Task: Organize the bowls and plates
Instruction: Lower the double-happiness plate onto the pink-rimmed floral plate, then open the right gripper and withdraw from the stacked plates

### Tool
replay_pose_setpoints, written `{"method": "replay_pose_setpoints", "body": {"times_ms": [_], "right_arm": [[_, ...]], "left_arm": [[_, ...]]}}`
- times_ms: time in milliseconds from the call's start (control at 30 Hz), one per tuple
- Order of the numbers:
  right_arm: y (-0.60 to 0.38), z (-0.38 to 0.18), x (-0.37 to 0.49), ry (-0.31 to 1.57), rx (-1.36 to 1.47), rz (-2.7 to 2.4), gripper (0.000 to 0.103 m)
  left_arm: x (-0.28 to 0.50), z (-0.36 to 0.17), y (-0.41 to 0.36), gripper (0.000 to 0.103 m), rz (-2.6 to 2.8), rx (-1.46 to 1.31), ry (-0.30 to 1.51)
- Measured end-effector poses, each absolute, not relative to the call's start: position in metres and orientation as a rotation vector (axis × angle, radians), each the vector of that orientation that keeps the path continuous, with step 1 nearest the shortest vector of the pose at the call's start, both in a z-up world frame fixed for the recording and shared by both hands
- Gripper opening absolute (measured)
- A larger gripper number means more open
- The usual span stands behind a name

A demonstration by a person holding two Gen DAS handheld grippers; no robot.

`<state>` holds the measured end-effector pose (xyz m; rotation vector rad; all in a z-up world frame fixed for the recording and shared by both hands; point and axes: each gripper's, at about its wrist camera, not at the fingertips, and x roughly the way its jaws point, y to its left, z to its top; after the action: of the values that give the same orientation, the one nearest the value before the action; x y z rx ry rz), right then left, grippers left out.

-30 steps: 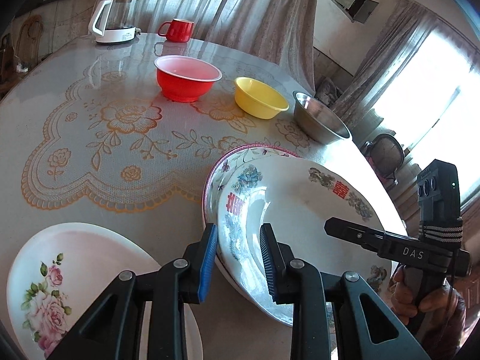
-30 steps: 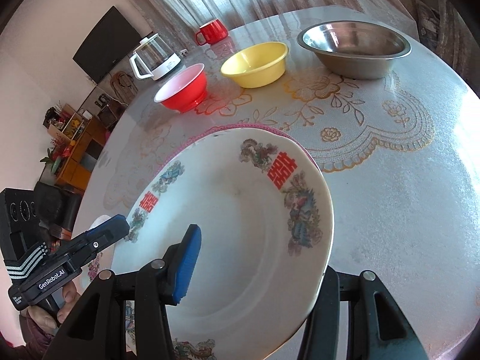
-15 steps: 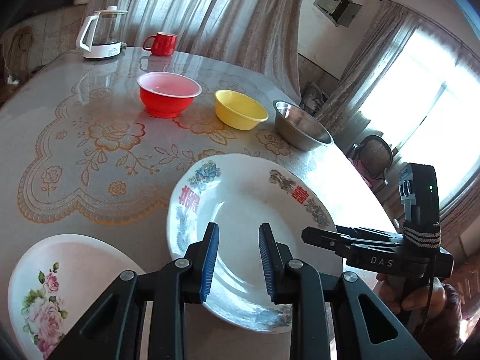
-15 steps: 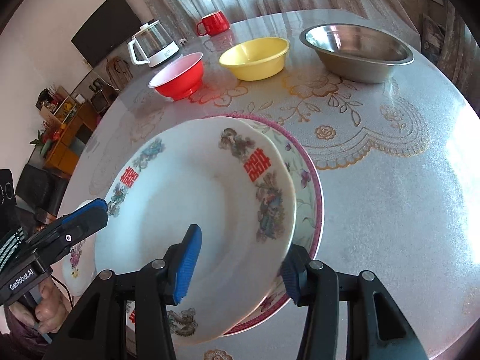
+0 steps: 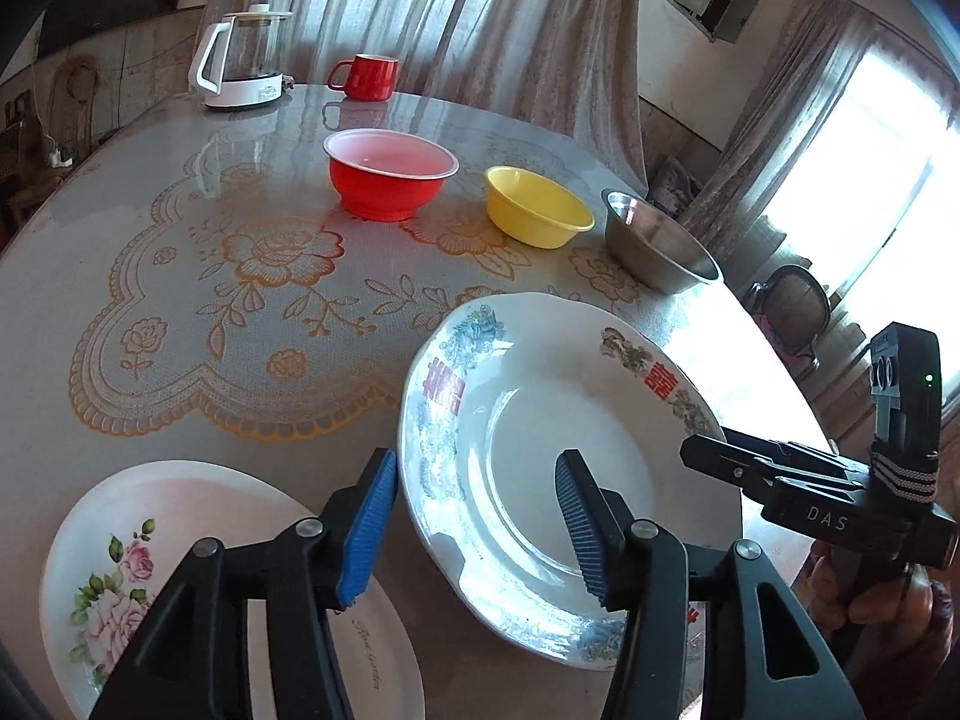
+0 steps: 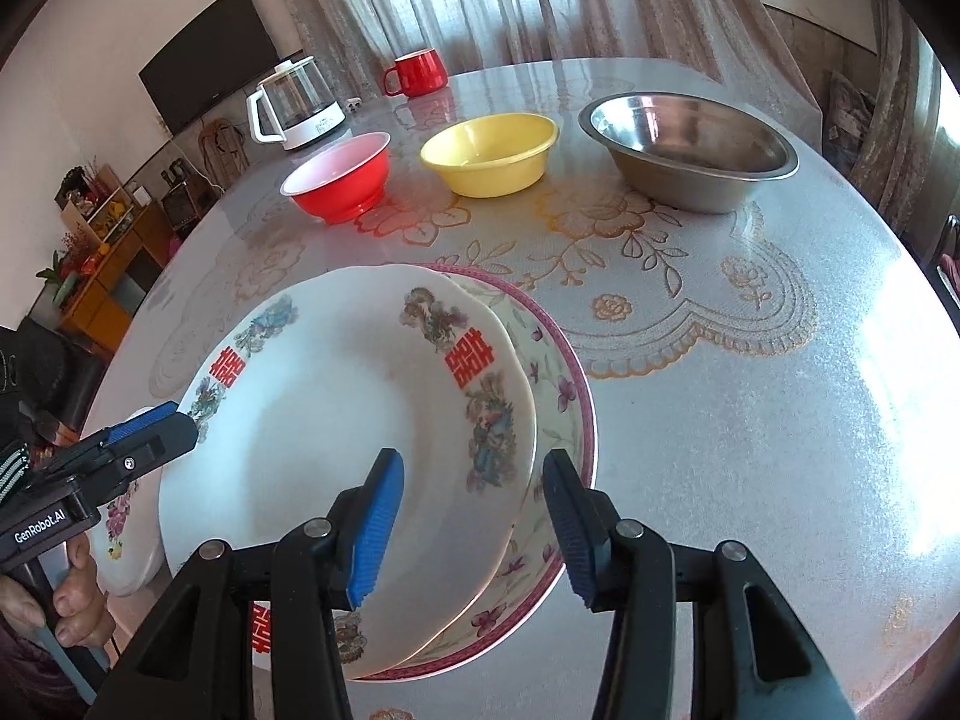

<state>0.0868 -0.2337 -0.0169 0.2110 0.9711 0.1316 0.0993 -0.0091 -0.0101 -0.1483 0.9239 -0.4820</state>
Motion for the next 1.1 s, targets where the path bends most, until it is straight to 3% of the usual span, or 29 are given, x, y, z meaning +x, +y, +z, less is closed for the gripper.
{"method": "replay_pose_setpoints", "body": {"times_ms": [233, 333, 667, 1100], "right_arm": [[-0.232, -0.014, 0.086, 0.929, 0.163, 0.105, 0.048], [-0.232, -0.015, 0.086, 0.913, 0.148, 0.091, 0.041], [-0.234, -0.016, 0.093, 0.895, 0.144, 0.047, 0.033], [-0.225, -0.004, 0.087, 0.821, 0.06, -0.004, 0.036]], "left_arm": [[0.101, -0.011, -0.018, 0.055, -0.486, -0.124, 0.929], [0.105, -0.012, -0.02, 0.055, -0.48, -0.135, 0.936], [0.109, -0.013, -0.025, 0.056, -0.473, -0.121, 0.94], [0.102, -0.011, -0.025, 0.056, -0.385, -0.074, 0.922]]}}
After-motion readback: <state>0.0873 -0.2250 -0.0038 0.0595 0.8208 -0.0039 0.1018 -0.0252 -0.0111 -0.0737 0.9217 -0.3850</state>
